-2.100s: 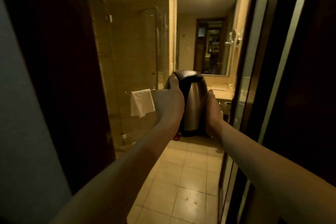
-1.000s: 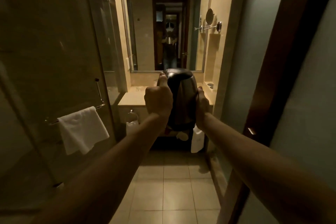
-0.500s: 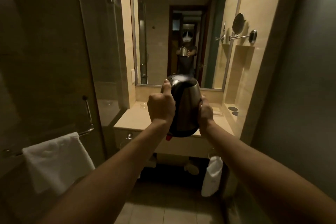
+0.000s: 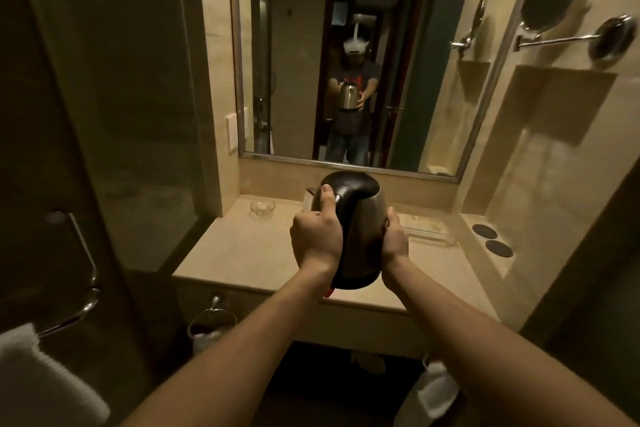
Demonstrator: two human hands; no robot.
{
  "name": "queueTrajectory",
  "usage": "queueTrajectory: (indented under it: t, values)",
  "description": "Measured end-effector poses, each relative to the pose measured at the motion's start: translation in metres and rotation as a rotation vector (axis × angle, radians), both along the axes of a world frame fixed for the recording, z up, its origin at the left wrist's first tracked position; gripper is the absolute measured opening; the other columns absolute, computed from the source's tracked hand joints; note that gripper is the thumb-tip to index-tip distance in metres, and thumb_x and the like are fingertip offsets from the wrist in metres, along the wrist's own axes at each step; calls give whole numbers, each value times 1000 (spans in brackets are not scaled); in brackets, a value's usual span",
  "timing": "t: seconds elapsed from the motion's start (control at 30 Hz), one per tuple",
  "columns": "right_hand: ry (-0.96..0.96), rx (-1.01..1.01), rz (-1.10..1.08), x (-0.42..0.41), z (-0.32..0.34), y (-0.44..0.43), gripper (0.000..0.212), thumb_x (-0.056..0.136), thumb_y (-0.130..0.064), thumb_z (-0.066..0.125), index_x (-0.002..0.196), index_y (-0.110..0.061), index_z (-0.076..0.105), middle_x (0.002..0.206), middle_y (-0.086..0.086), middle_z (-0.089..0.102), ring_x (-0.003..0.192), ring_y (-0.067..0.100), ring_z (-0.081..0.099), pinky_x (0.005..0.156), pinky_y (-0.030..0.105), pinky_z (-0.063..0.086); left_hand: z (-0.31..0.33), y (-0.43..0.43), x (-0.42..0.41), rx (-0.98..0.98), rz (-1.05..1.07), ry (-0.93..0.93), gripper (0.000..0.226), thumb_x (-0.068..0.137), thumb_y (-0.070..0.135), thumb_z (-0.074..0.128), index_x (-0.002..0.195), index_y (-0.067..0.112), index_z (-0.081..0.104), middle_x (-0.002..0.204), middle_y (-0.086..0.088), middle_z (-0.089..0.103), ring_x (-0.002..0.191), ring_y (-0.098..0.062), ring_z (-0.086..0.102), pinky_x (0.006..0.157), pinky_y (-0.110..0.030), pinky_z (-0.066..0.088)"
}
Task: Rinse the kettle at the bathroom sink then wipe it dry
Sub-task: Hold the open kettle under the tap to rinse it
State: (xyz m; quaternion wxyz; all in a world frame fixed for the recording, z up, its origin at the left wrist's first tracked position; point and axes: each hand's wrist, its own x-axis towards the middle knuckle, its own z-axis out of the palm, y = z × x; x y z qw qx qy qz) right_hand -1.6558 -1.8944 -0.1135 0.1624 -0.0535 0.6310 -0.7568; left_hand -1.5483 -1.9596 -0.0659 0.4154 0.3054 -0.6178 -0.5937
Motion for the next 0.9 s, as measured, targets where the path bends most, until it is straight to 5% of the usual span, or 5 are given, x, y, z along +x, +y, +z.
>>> queueTrajectory:
  t: [0.27, 0.53, 0.9]
  values:
    - [-30, 92, -8, -127, -46, -87, 39, 97, -43, 39, 71, -17, 51, 75, 6, 54, 78, 19, 50, 70, 34, 40, -53, -96, -135, 43, 1, -93, 58, 92, 59, 43, 57, 14, 55, 57, -7, 60, 59, -30, 63, 62, -43, 54]
    - [-81, 212, 103, -256, -128, -130, 50, 94, -53, 37, 103, -13, 64, 101, 10, 65, 95, 22, 57, 83, 37, 46, -132, -128, -259, 108, 109, -164, 66, 90, 62, 41, 61, 7, 62, 57, -9, 62, 58, -30, 63, 58, -41, 53]
    - [-128, 338, 229, -379, -217, -179, 45, 96, -55, 34, 102, -23, 65, 103, 5, 67, 98, 20, 59, 86, 37, 46, -220, -161, -378, 242, 239, -197, 61, 92, 59, 44, 54, 13, 59, 46, 0, 54, 47, -19, 53, 57, -34, 45]
